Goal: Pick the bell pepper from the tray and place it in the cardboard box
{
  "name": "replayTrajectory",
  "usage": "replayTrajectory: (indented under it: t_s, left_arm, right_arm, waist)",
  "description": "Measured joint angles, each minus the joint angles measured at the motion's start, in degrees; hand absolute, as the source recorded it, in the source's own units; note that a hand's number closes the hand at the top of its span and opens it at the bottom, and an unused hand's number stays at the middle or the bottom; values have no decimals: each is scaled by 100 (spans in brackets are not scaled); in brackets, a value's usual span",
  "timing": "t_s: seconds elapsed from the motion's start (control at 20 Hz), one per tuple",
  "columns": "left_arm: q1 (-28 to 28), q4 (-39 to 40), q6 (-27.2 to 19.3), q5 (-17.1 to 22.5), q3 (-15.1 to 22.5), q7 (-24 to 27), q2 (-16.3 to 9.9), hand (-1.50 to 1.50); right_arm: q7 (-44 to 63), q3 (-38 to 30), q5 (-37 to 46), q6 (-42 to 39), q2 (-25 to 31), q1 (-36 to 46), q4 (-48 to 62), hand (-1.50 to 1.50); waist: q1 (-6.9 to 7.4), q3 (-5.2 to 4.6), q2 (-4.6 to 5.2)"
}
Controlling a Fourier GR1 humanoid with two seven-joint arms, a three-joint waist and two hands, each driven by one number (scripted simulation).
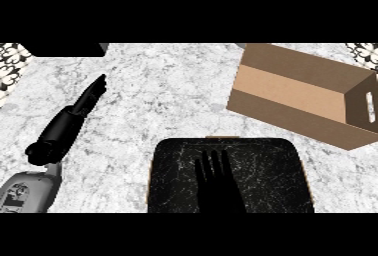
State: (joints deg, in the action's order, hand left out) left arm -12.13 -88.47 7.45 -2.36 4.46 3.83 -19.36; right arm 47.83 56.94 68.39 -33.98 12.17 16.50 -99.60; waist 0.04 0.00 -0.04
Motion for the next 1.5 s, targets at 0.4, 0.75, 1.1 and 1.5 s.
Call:
replayTrajectory:
  t_s: [0.4, 0.75, 1.1, 1.5]
  left_arm:
    - [-63, 23, 156, -56, -164, -39, 73, 0]
    - [-43, 104, 210, -194, -218, 80, 189, 0]
    - [-142, 155, 188, -279, -174, 98, 276, 0]
    - [-30, 4, 273, -269, -267, -20, 236, 0]
  right_arm:
    - [-990, 130, 493, 802, 140, 164, 497, 150]
    - [-1432, 330, 1137, 1294, 133, 178, 445, 150]
    - [-3088, -258, -153, 2206, -15, 286, 506, 150]
    - [-4618, -1357, -1117, 2494, 361, 668, -148, 150]
  waist:
    - [9, -2, -5]
    - [-3, -2, -4]
    - [91, 8, 50]
    - [22, 3, 9]
